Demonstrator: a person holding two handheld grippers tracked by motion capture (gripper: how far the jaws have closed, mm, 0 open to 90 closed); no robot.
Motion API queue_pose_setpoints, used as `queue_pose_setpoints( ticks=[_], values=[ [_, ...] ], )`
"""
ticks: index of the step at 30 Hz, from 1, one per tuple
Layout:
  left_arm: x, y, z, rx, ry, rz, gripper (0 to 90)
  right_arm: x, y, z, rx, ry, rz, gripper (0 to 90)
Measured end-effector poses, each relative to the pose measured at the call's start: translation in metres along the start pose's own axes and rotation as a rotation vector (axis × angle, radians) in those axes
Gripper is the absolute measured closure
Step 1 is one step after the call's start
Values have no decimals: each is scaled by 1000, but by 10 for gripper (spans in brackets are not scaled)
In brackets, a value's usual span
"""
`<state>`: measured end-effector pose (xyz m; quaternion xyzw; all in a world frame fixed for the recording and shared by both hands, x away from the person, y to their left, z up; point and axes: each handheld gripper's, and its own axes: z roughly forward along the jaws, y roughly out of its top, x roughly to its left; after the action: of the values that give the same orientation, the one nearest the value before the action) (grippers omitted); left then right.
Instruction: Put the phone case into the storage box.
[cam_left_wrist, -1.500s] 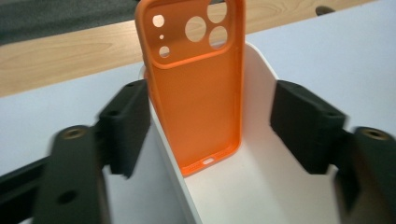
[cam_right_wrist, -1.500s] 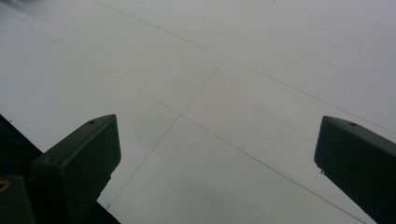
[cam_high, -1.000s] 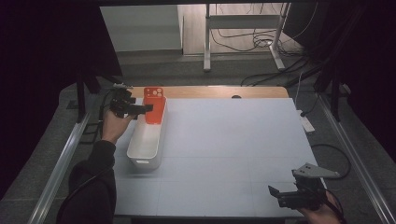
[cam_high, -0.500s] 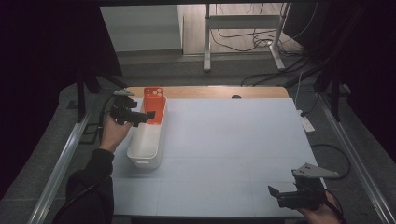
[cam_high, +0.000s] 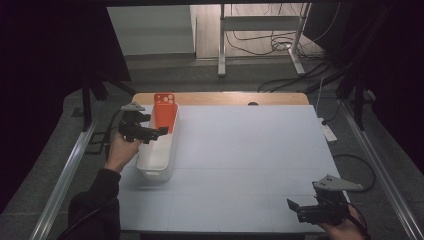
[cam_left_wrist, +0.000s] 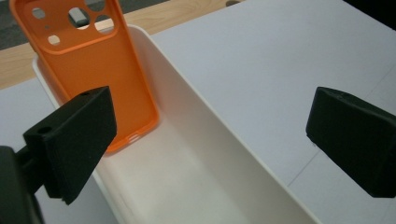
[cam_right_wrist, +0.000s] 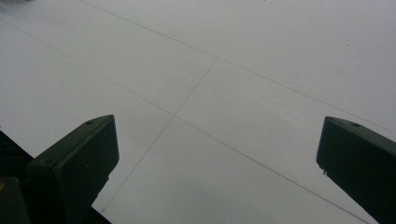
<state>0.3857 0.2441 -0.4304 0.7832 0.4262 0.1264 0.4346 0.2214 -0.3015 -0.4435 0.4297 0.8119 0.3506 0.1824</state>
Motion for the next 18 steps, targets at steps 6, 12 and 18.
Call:
queue_pose_setpoints(
  ticks=[6,12,18],
  values=[
    [-9,-6,-5,-7,-17,12,25,0,0,0,1,1,-2,0],
    [-18,-14,-9,-6,-16,29,12,0,0,0,0,1,-3,0],
    [-26,-22,-17,-11,-14,24,0,0,0,0,-1,1,-4,0]
  ],
)
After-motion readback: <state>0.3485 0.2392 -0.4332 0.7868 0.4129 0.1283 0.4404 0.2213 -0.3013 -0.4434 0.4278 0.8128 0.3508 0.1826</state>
